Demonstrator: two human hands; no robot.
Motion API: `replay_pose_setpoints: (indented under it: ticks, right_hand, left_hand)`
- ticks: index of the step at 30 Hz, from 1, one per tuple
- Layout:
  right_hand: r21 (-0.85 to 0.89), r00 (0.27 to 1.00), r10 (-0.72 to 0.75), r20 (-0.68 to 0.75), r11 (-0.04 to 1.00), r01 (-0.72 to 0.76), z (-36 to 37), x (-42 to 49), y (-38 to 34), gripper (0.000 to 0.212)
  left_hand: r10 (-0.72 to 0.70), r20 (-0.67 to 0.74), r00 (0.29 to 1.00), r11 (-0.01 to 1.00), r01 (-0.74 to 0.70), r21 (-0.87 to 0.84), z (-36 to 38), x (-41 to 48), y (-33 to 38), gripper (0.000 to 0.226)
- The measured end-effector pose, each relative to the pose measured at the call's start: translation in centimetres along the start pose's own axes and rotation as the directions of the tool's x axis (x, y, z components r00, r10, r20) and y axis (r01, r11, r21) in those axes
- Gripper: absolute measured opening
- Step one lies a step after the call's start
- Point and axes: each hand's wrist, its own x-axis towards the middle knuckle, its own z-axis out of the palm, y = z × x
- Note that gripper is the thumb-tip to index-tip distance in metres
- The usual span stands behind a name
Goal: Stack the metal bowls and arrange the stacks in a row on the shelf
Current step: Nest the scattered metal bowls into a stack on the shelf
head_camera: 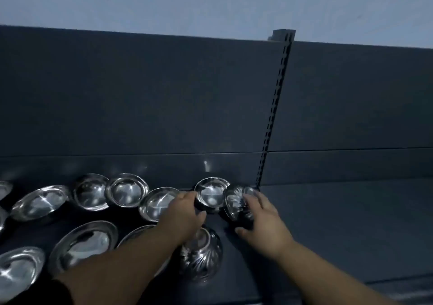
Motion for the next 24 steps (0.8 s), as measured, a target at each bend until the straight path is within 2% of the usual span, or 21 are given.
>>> replay_pose_setpoints:
  ticks: [2,6,11,15,17,20,22,24]
  right_hand:
    - [-0.021,0.998,-0.068,0.002,0.997,0.068,0.0,1.5,1.2,0.092]
    - [-0.086,0.981,-0.192,0.036,0.977,0.194,0.9,4.2,3.0,0.098]
    - [-0.115,0.965,-0.254,0.068,0.958,0.261,1.7,6.4,4.6,0.102]
    - [-0.107,0.951,-0.304,0.057,0.945,0.309,1.7,7.0,5.5,0.096]
    - [-0.025,0.956,-0.292,0.024,0.956,0.292,1.3,7.0,5.9,0.094]
    - [0.252,0.982,-0.171,-0.076,0.950,0.185,0.9,6.7,6.6,0.097]
    - [0.472,0.994,-0.020,-0.109,0.879,0.070,0.4,6.5,7.0,0.095]
    - [0.653,0.989,0.133,-0.057,0.755,-0.064,-0.2,6.2,7.5,0.084]
  left_hand:
    - [-0.013,-0.031,0.999,1.000,0.012,-0.025,1.0,1.4,0.6,0.053]
    - [-0.105,-0.008,0.994,0.994,0.105,0.016,2.2,2.8,1.8,0.056]
    - [-0.159,-0.022,0.987,0.987,0.160,0.022,3.2,3.7,2.8,0.054]
    - [-0.201,-0.024,0.979,0.979,0.201,0.039,3.7,4.0,3.3,0.060]
    - [-0.214,-0.051,0.975,0.977,0.213,-0.021,3.8,4.2,3.7,0.057]
    - [-0.297,-0.046,0.954,0.949,0.290,-0.123,3.5,4.9,4.0,0.047]
    - [-0.373,-0.004,0.928,0.919,0.369,-0.137,3.3,5.3,4.2,0.044]
    - [-0.410,0.034,0.912,0.899,0.410,-0.155,3.2,5.5,4.3,0.043]
